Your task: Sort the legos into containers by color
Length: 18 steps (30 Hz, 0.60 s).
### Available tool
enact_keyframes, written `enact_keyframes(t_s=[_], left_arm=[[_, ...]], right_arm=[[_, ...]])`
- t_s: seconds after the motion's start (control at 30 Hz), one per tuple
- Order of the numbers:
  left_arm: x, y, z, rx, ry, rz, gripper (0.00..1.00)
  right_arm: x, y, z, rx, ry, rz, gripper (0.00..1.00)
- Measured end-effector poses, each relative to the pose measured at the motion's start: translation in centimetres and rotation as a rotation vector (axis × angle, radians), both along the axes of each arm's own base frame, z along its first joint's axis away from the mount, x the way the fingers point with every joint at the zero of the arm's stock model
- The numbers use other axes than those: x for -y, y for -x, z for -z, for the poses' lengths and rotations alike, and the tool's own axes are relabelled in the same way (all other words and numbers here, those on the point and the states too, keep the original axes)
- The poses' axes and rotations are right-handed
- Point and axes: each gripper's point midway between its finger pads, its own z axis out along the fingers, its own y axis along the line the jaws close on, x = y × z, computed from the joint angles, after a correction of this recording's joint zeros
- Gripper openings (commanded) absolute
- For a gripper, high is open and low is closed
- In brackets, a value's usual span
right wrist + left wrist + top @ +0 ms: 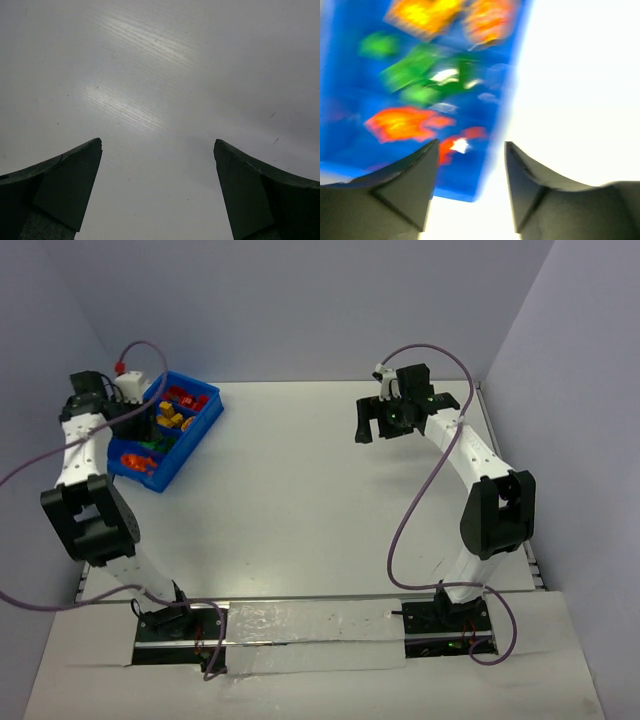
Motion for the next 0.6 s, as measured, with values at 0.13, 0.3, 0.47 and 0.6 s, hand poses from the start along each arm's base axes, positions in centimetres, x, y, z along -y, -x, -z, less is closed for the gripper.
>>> enact_keyframes(t_s=[0.13,0.3,0.47,0.6], left_arm=[[12.1,1.8,-2.7,0.1,0.083,0.186,0.99],[20.6,5.4,-0.8,0.057,0.191,0.289,0.99],[20.8,5.7,1.0,0.027,0.215,0.213,0.99],[20.3,5.0,1.0,0.053,0.207,0.157,0.99]], right_arm=[[-0.1,0.9,-0.3,0.024,-0.019,-0.012,1.0],[0.1,2.5,-0.7,0.062,-0.036,-0.024,1.0],[0.5,3.9,-1.7,0.134,-0.044,-0.022,1.0],[0.9,4.5,-2.5,0.174,-0.044,-0.013,1.0]])
